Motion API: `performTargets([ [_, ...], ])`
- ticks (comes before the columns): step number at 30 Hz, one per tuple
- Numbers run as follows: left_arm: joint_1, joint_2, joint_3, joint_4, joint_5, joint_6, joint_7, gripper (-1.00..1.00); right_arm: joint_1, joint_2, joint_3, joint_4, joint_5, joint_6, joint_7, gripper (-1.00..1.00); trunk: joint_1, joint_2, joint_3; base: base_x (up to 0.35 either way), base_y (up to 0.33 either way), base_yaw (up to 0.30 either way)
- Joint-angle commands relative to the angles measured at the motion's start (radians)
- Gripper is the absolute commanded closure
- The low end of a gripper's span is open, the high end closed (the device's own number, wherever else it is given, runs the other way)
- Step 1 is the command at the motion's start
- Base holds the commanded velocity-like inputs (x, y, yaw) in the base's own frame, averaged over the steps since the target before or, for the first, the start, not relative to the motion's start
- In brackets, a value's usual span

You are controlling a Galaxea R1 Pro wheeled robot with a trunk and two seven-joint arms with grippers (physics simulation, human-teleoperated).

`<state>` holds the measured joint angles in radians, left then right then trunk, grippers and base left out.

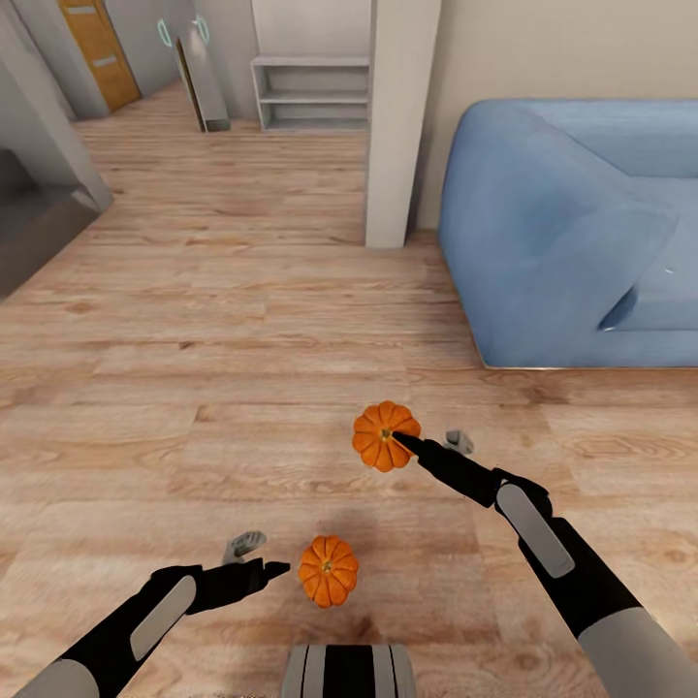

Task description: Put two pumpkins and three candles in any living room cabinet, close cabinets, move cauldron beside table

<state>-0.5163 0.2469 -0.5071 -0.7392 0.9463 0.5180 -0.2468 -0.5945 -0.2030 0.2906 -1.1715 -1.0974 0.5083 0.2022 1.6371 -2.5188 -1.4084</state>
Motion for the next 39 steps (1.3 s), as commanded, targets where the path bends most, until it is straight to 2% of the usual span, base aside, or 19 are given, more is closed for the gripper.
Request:
performTargets([
  [1, -0.001, 0.002, -0.003, -0.001, 0.004, 0.002, -0.017, -1.00, -0.001, -0.001, 0.001, 0.000, -0.006, 0.003, 0.000, 1.00, 0.000, -0.001, -0.005, 0.000, 0.000, 0.000],
  [4, -0.001, 0.012, -0.002, 0.004, 0.001, 0.001, -0.121, -1.00, -0.001, -0.001, 0.001, 0.000, -0.005, 0.003, 0.000, 1.00, 0.002, -0.001, -0.016, 0.000, 0.000, 0.000],
  [8, -0.001, 0.020, -0.001, 0.007, 0.001, 0.001, -0.154, -1.00, -0.001, -0.001, 0.001, 0.000, -0.004, 0.001, 0.000, 1.00, 0.003, -0.002, -0.032, 0.000, 0.000, 0.000],
  [29, -0.001, 0.022, 0.001, 0.008, 0.002, 0.001, -0.160, -1.00, -0.001, 0.000, 0.001, 0.001, -0.004, 0.001, -0.001, 1.00, 0.013, -0.007, -0.113, 0.000, 0.000, 0.000],
  [39, -0.001, 0.026, 0.004, 0.002, 0.002, -0.001, -0.160, -1.00, -0.001, 0.000, 0.001, 0.001, -0.004, 0.001, -0.001, 1.00, 0.013, -0.007, -0.113, 0.039, 0.000, 0.000],
])
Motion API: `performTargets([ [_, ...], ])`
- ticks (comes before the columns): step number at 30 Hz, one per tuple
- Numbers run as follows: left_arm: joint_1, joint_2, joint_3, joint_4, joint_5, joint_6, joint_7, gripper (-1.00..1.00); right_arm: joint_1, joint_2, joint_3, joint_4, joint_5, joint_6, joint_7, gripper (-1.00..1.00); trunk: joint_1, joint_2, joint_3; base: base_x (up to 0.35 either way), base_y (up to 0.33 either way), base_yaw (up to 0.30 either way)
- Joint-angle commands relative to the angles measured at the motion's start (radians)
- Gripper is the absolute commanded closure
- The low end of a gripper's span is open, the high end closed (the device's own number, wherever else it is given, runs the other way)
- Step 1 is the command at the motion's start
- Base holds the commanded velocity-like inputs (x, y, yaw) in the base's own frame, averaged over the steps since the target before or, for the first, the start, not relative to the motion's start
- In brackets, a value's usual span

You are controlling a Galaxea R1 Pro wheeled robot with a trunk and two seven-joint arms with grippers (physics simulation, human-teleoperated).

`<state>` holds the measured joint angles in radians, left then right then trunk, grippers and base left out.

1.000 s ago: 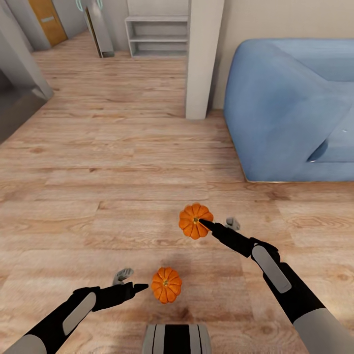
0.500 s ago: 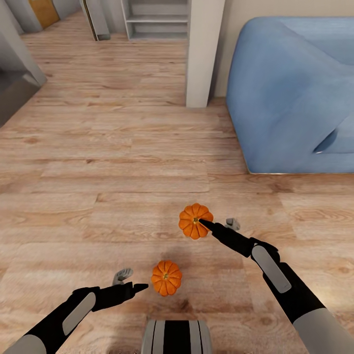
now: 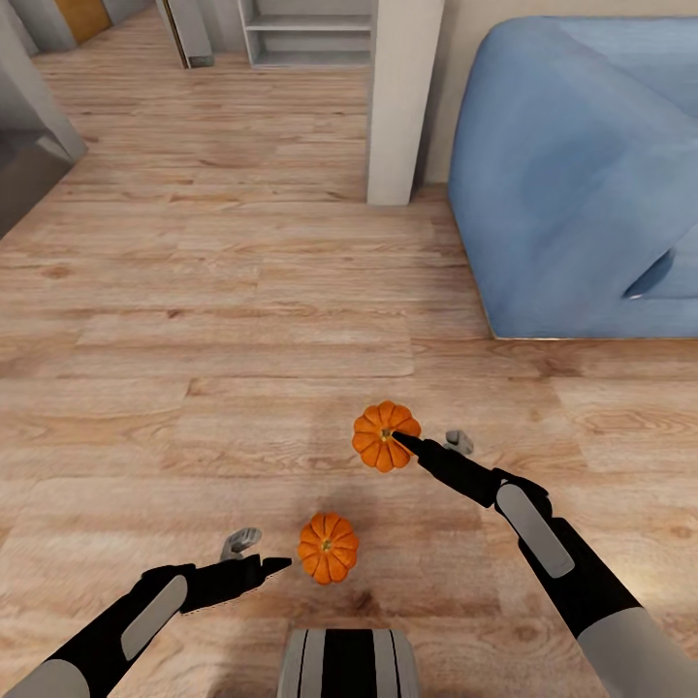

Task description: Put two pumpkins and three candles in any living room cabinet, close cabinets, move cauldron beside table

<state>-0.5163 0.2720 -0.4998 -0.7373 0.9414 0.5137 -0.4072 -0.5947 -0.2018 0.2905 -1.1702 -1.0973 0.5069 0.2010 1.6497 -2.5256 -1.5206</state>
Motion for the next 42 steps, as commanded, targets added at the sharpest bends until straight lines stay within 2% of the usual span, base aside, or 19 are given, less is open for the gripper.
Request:
performTargets([
  [1, -0.001, 0.001, -0.003, 0.000, 0.008, 0.003, 0.002, -1.00, -0.001, -0.001, 0.001, 0.000, -0.004, 0.002, 0.000, 1.00, 0.000, 0.000, -0.001, 0.216, 0.000, 0.000],
  [5, -0.001, 0.004, 0.030, 0.002, 0.008, 0.003, 0.002, -1.00, -0.001, -0.001, 0.001, 0.000, -0.004, 0.002, 0.000, 1.00, 0.000, 0.000, -0.001, 0.092, 0.000, 0.000],
  [9, -0.001, 0.004, 0.040, 0.003, 0.007, 0.004, 0.002, -1.00, -0.001, -0.001, 0.001, 0.000, -0.004, 0.002, -0.003, 1.00, 0.000, 0.000, -0.001, 0.127, -0.015, 0.000],
  [21, -0.001, 0.003, 0.043, 0.006, 0.007, 0.003, 0.002, -1.00, -0.001, 0.000, 0.001, 0.000, -0.004, 0.002, -0.005, 1.00, 0.000, 0.000, -0.001, 0.061, -0.132, 0.000],
  [39, -0.001, 0.004, 0.047, 0.007, 0.008, 0.003, 0.010, -1.00, -0.001, 0.000, 0.001, 0.000, -0.004, 0.002, -0.005, 1.00, 0.000, 0.000, -0.001, 0.000, -0.041, 0.000],
  [42, -0.001, 0.004, 0.047, 0.007, 0.008, 0.001, 0.010, -1.00, -0.001, 0.000, 0.001, 0.000, -0.004, 0.002, -0.005, 1.00, 0.002, -0.001, -0.012, 0.000, 0.000, 0.000],
])
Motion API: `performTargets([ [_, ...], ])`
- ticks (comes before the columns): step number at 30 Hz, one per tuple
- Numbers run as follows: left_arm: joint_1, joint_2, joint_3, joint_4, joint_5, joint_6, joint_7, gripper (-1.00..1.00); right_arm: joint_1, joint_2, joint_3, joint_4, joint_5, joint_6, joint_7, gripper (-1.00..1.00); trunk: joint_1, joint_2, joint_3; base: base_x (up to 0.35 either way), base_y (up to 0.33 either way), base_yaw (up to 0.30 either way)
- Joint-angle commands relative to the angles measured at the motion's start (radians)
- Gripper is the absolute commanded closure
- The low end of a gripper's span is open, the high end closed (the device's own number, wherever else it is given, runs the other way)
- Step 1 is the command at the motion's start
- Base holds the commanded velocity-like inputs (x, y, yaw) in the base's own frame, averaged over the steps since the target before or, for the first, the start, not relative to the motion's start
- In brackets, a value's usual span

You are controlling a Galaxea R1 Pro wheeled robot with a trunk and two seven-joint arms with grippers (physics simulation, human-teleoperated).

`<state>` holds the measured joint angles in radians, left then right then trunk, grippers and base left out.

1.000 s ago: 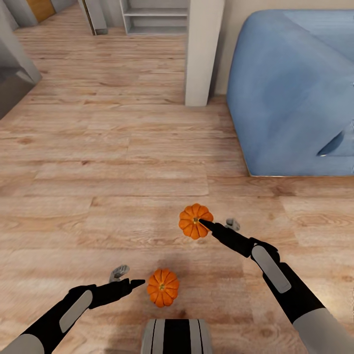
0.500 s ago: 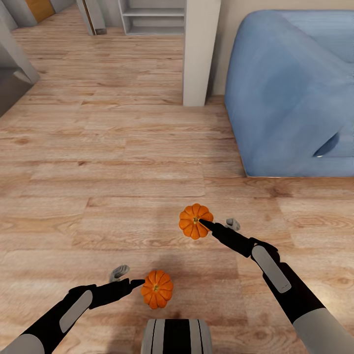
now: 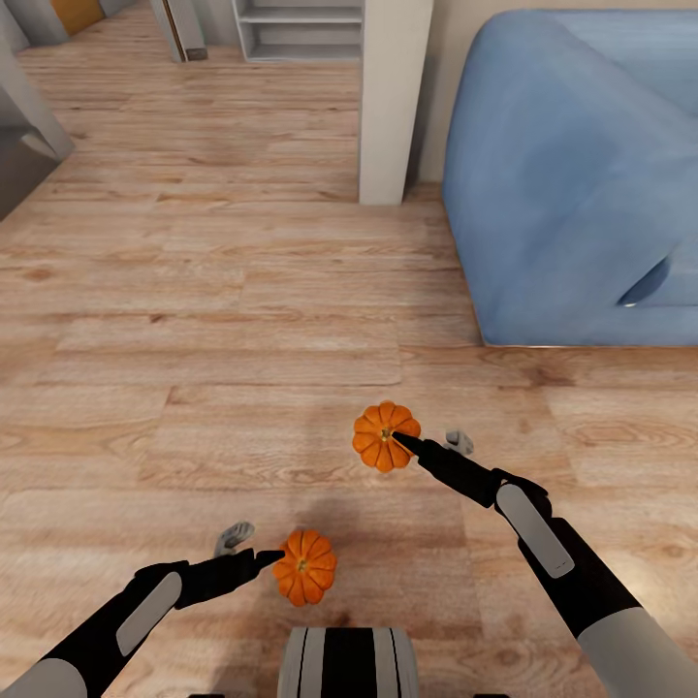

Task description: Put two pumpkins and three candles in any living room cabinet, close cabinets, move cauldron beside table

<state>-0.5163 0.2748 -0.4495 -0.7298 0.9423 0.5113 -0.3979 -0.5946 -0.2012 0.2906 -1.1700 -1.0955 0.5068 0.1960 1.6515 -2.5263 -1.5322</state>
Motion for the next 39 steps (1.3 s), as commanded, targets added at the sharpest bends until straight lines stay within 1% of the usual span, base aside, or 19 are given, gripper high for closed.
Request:
performTargets([
  [1, -0.001, 0.001, -0.003, 0.000, 0.007, 0.002, 0.001, -1.00, -0.001, -0.001, 0.001, 0.000, -0.006, 0.002, 0.000, 1.00, 0.000, -0.001, -0.005, 0.000, 0.000, 0.000],
  [8, -0.001, 0.000, -0.003, 0.000, 0.007, 0.000, 0.002, -1.00, 0.000, -0.002, 0.001, -0.003, -0.013, -0.010, 0.009, 1.00, 0.003, -0.002, -0.032, 0.000, 0.000, 0.000],
  [15, -0.001, 0.000, -0.003, 0.000, 0.007, -0.001, 0.001, -1.00, 0.001, -0.001, 0.001, -0.018, -0.005, -0.010, 0.015, 1.00, 0.007, -0.004, -0.059, 0.000, 0.000, 0.000],
  [23, -0.001, 0.000, -0.003, 0.000, 0.007, -0.001, 0.001, -1.00, 0.001, -0.001, 0.001, -0.015, -0.004, -0.010, 0.016, 1.00, 0.007, -0.004, -0.059, 0.000, 0.000, 0.000],
  [25, -0.001, 0.000, -0.003, 0.000, 0.007, -0.001, 0.001, -1.00, 0.001, -0.001, 0.001, -0.013, -0.004, -0.010, 0.016, 1.00, 0.007, -0.004, -0.066, 0.000, 0.000, 0.000],
  [32, -0.001, 0.001, -0.003, 0.000, 0.007, -0.001, 0.001, -1.00, 0.001, -0.001, 0.001, -0.008, -0.004, -0.010, 0.017, 1.00, 0.007, -0.004, -0.066, 0.000, 0.000, 0.000],
  [39, -0.001, 0.000, -0.003, 0.000, 0.007, -0.001, 0.002, -1.00, 0.001, -0.001, 0.001, -0.008, -0.004, -0.010, 0.017, 1.00, 0.011, -0.006, -0.093, 0.000, 0.000, 0.000],
])
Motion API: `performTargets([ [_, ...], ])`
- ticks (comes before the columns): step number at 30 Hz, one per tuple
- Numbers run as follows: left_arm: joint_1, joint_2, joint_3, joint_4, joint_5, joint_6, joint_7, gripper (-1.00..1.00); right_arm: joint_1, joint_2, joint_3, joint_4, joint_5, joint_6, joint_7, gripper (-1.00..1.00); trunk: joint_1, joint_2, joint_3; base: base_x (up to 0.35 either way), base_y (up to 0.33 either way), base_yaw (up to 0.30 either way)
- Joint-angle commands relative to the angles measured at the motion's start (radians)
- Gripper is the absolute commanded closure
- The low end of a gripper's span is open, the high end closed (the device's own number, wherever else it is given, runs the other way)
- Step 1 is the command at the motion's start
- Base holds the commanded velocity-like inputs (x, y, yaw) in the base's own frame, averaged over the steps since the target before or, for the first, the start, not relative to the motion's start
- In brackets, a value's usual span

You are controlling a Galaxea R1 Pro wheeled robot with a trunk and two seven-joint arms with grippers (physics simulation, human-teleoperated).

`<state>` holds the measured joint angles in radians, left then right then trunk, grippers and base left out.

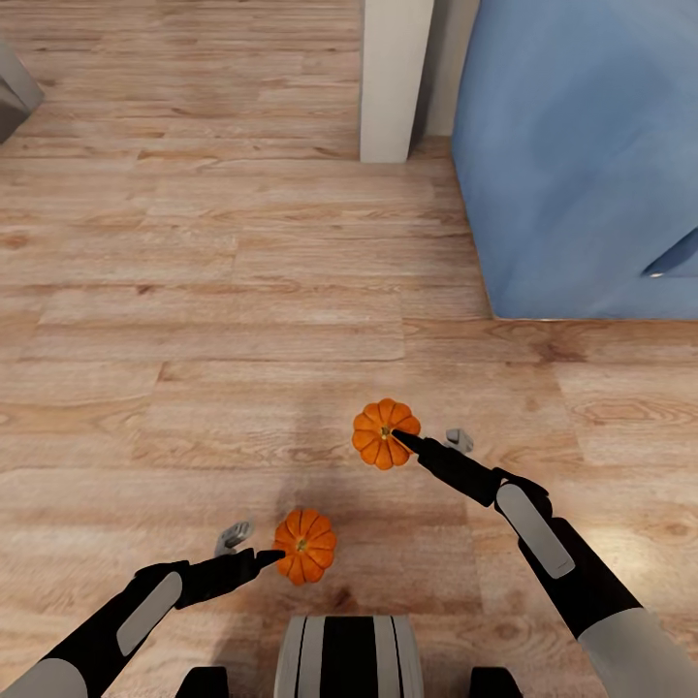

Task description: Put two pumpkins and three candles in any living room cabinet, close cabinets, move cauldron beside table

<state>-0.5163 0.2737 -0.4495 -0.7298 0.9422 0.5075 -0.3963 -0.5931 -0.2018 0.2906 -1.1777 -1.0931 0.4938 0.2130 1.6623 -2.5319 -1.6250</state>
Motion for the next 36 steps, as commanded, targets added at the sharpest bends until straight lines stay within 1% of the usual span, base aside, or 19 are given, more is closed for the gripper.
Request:
performTargets([
  [1, -0.001, 0.001, -0.003, 0.000, 0.007, 0.003, 0.001, -1.00, -0.001, -0.001, 0.001, 0.000, -0.007, 0.003, 0.000, 1.00, 0.000, -0.001, -0.004, 0.000, 0.000, 0.000],
  [9, -0.001, 0.001, -0.003, 0.000, 0.007, 0.003, 0.001, -1.00, -0.001, -0.001, 0.001, 0.000, -0.006, 0.002, 0.000, 1.00, 0.000, -0.001, -0.004, 0.001, -0.003, 0.000],
  [13, -0.001, 0.001, -0.003, 0.000, 0.006, 0.003, 0.001, -1.00, -0.001, -0.001, 0.001, 0.000, -0.006, 0.002, 0.000, 1.00, 0.000, -0.001, -0.004, 0.048, -0.155, 0.000],
  [18, -0.001, 0.001, -0.003, 0.000, 0.007, 0.003, 0.001, -1.00, -0.001, -0.001, 0.001, 0.000, -0.005, 0.002, 0.000, 1.00, 0.000, -0.001, -0.004, 0.015, -0.041, 0.000],
  [24, -0.001, 0.002, -0.003, 0.000, 0.007, 0.003, 0.001, -1.00, -0.001, -0.001, 0.001, 0.001, -0.005, 0.002, 0.000, 1.00, 0.000, -0.001, -0.004, 0.137, -0.081, 0.000],
  [35, -0.001, 0.002, -0.002, 0.000, 0.007, 0.003, 0.001, -1.00, -0.001, -0.001, 0.001, 0.002, -0.005, 0.002, 0.000, 1.00, 0.000, -0.001, -0.004, 0.007, -0.005, 0.000],
  [36, -0.001, 0.002, -0.002, 0.000, 0.007, 0.003, 0.001, -1.00, -0.001, -0.001, 0.001, 0.002, -0.005, 0.002, 0.000, 1.00, 0.001, -0.001, -0.008, 0.000, 0.000, 0.000],
])
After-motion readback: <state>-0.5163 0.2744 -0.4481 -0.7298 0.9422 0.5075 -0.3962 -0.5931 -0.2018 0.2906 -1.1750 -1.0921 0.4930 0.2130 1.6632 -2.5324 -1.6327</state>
